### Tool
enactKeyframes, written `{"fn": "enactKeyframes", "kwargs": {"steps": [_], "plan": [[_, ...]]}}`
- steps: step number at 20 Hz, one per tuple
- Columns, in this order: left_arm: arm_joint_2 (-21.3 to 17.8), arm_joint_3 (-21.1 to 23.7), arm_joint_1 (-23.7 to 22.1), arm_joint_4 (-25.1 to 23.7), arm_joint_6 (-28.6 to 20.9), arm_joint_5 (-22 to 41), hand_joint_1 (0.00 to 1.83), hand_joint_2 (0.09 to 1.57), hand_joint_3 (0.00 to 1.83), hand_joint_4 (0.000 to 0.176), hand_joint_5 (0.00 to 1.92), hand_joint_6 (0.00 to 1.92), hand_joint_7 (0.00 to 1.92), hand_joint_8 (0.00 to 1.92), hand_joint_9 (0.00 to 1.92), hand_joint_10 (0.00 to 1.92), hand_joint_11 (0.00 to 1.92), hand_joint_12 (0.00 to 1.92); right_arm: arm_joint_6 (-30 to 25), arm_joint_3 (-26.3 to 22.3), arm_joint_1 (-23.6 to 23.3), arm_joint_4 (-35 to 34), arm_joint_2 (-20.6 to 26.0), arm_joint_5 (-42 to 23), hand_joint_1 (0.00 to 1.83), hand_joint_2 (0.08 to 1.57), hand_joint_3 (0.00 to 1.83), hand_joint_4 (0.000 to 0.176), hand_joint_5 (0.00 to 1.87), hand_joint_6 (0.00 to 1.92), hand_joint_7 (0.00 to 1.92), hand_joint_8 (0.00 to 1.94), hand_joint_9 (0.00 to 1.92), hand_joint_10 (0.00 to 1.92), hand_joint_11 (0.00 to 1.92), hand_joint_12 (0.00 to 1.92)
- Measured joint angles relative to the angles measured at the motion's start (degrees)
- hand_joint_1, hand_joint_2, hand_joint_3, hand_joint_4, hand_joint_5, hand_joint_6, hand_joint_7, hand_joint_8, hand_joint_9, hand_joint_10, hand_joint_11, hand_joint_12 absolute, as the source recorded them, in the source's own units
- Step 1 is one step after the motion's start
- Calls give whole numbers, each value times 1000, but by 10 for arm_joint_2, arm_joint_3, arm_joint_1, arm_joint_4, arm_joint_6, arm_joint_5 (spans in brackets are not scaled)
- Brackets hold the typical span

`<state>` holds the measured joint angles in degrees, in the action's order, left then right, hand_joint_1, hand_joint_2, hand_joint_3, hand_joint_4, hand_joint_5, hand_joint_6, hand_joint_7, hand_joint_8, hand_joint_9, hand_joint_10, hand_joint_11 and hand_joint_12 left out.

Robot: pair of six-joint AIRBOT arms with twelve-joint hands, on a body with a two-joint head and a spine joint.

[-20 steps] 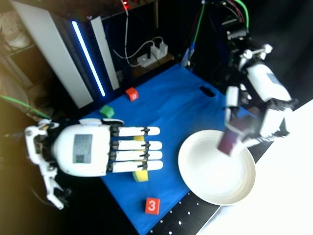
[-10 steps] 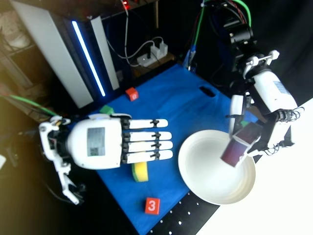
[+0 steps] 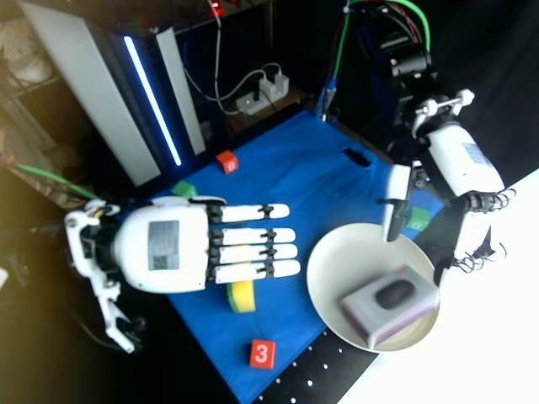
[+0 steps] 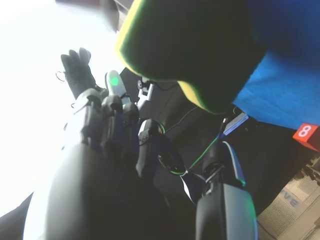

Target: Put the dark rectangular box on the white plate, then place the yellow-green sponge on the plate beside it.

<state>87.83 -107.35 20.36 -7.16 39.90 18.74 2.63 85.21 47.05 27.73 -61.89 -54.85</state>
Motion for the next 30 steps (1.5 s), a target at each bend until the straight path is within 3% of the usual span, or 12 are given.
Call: {"fn": "enactKeyframes", "kwargs": {"steps": [2,4,5,8,10,15,16,22,23,28,29,30], "plan": [[-34,39,14,-2,0,17,885,891,6,138,303,0,203,2,146,0,0,355,0,0,0,-1,1,0,772,1075,0,113,365,5,278,0,183,1,25,11],[-63,72,28,-3,0,34,842,907,8,151,245,1,138,2,84,1,0,206,0,-2,0,-5,4,0,779,1072,0,100,370,6,272,0,183,1,58,25],[-85,94,36,-6,0,47,774,890,0,174,177,0,70,0,35,0,0,65,-1,-3,0,-7,6,0,761,1055,0,132,359,0,253,0,151,0,2,0],[-153,165,62,-19,0,88,668,884,0,148,125,0,34,2,0,0,0,0,-1,-4,0,-12,12,0,834,1030,0,132,345,1,232,1,159,9,70,30],[-198,215,84,-22,0,117,712,873,0,166,113,0,21,0,0,0,0,0,-1,-5,0,-12,14,0,830,1024,0,123,344,1,234,2,175,13,106,45],[-305,330,175,-4,0,206,913,845,0,126,108,1,11,0,0,0,8,4,-1,-6,0,-12,14,25,953,979,0,70,347,6,249,5,217,13,201,76],[-326,353,194,0,0,225,903,850,0,152,103,0,2,0,0,0,1,0,-1,-5,0,-9,14,31,963,974,0,49,359,8,250,5,219,11,201,74],[-387,421,263,27,-1,313,844,820,0,176,70,1,15,4,0,0,4,1,-1,2,0,19,15,70,1119,951,0,8,354,5,224,1,190,5,132,53],[-391,428,273,32,0,323,821,813,0,176,79,5,7,0,0,0,3,1,-1,5,0,27,14,76,1178,915,0,6,371,6,243,4,223,3,13,491],[-392,434,293,55,0,341,805,830,0,167,38,0,12,4,0,0,21,11,-1,21,0,30,2,99,1228,961,6,0,508,10,389,15,348,21,0,951],[-392,435,293,54,0,345,815,833,0,159,34,0,0,0,0,0,21,11,-1,24,0,30,-5,103,1192,1013,3,0,769,42,705,53,635,88,126,1230],[-391,436,293,53,0,346,816,836,1,162,24,0,0,0,0,0,13,9,-1,27,0,30,-11,103,1141,1118,0,0,929,795,854,97,777,173,242,1311]]}}
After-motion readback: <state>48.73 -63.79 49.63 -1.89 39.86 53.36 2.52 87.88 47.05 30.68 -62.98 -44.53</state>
